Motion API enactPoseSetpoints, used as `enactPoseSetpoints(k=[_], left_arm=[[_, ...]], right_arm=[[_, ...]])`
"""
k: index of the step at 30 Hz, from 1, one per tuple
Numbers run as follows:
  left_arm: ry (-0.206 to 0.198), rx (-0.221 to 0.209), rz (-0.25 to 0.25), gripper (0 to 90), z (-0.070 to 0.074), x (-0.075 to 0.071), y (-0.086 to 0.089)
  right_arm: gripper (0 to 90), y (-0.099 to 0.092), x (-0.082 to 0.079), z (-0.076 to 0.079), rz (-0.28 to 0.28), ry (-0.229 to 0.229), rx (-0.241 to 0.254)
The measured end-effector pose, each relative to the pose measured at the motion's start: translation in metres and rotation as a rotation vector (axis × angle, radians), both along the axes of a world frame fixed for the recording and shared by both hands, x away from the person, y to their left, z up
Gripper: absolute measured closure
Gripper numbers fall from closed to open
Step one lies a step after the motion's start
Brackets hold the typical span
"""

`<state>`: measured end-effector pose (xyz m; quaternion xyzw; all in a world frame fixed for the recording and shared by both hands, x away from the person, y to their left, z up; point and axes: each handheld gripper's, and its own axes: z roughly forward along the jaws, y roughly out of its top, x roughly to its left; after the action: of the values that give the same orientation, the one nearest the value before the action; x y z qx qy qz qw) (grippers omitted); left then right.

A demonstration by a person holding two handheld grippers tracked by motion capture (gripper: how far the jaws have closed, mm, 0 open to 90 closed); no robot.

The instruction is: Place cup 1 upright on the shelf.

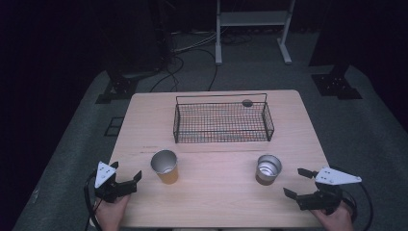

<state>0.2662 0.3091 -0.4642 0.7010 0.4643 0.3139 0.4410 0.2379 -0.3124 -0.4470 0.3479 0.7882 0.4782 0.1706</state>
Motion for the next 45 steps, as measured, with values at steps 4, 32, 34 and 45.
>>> enactPoseSetpoints(k=[4, 32, 34, 45], left_arm=[[0.001, -0.007, -0.002, 2.6, 0.001, 0.0, 0.001], [-0.008, -0.016, -0.006, 2.6, 0.002, -0.001, 0.004], [-0.01, -0.015, -0.006, 2.7, 0.002, -0.001, 0.004], [-0.014, -0.017, -0.01, 2.7, 0.003, -0.002, 0.002]], right_arm=[[3.7, 0.011, 0.008, 0.0, 0.018, 0.028, -0.015], [0.7, 0.042, 0.05, -0.017, -0.013, 0.116, -0.096], [0.7, 0.043, 0.052, -0.018, -0.014, 0.114, -0.099], [0.7, 0.056, 0.06, -0.017, -0.003, 0.127, -0.115]])
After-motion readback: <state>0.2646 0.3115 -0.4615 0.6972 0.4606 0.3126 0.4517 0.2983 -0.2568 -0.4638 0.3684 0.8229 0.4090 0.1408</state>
